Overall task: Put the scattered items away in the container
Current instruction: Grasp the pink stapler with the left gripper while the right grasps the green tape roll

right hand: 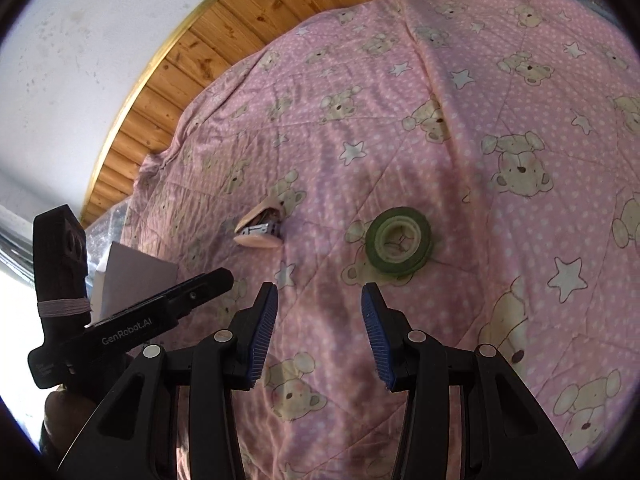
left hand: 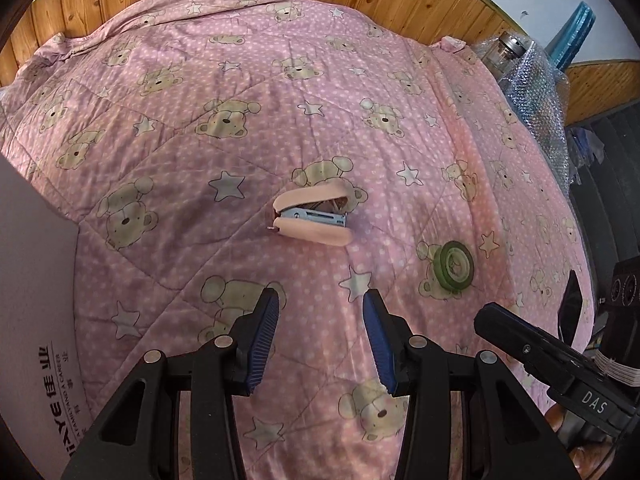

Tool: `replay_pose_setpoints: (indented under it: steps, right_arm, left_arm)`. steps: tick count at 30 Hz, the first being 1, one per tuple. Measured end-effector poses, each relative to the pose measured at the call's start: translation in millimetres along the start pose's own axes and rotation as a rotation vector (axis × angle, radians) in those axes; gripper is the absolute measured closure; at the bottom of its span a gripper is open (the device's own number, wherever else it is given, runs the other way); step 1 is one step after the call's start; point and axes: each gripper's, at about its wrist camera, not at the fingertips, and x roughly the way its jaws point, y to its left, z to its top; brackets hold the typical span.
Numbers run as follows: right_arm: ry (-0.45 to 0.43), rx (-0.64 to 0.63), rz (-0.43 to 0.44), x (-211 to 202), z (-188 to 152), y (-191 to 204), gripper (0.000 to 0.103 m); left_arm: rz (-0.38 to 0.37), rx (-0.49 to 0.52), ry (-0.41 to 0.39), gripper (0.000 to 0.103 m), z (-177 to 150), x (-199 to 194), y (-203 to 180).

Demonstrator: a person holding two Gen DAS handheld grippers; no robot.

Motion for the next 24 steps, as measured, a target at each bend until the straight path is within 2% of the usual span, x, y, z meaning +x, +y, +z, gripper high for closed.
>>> replay_pose_setpoints:
  steps: [7, 9, 10, 14, 19, 24]
  right_arm:
    - [-0.001, 0.034, -0.020, 12.0, 26.2, -22.0, 0.056]
    - [0.002, 0.039, -0.025, 16.1, 30.6, -26.9, 0.056]
    - [0.005, 0.039, -0.031, 18.3, 32.2, -29.3, 0.056]
    - [0.018, 0.041, -0.039, 25.3, 33.6, -37.4, 0.056]
    - [0.016, 0.015, -0.048, 25.6, 32.0, -35.8, 0.056]
    - [0.013, -0.004, -0.059, 25.5, 30.4, -32.6, 0.056]
  left_arm:
    - [0.030, -0.040, 0.004, 0.057, 31.4, 31.8, 3.3]
    - [0.044, -0.043, 0.002, 0.044, 35.3, 40.0, 5.8]
    - [0.056, -0.039, 0.004, 0.044, 36.1, 43.9, 6.5]
    - [0.038, -0.045, 0.009, 0.042, 25.0, 46.0, 10.3]
    - [0.104, -0.041, 0.002, 0.042, 3.1, 38.2, 16.5]
    - [0.129, -0.139, -0.021, 0.042, -5.6, 23.7, 44.1]
